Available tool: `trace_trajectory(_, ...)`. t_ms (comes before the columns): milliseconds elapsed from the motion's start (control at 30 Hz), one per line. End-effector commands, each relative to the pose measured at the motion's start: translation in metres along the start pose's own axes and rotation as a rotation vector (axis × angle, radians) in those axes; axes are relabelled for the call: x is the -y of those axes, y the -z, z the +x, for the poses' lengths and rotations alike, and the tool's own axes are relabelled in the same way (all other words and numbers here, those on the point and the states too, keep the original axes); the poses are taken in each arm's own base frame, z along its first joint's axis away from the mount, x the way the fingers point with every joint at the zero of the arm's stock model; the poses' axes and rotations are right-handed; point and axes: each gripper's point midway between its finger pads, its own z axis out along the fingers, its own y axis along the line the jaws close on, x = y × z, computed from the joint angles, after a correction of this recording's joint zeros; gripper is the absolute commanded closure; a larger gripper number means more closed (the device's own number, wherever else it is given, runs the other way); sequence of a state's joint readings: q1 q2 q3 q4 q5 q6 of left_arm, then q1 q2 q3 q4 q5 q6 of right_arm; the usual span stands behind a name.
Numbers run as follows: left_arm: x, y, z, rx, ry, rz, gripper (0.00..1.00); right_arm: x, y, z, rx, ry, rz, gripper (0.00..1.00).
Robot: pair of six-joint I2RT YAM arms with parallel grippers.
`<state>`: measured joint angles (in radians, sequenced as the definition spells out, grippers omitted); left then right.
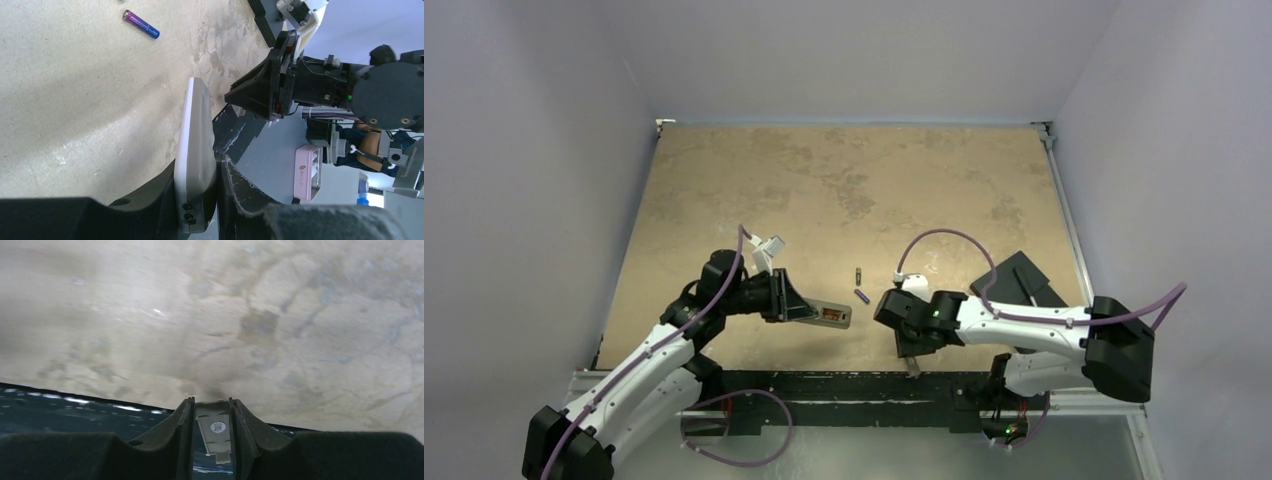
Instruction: Load the batteries into the remote control
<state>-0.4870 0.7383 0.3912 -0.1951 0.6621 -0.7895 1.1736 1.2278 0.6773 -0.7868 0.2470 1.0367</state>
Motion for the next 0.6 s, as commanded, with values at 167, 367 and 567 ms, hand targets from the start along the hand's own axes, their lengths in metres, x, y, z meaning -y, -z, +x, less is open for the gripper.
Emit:
trace_trajectory(167,0.01,0.018,-0.036,0.131,-0.088,-0.117,1.0,-0.073,0.002,-0.045,0.091,0.094,-0.133,0.79)
trace_trajectory(367,0.006,0.03,-0.048,0.196,-0.099,-0.203,1.0,-0.095,-0.012,-0.06,0.116,0.138,-0.128,0.79)
trace_trajectory(567,0.001,0.034,-0.052,0.228,-0.091,-0.238,1.0,-0.105,-0.02,-0.065,0.121,0.165,-0.124,0.75)
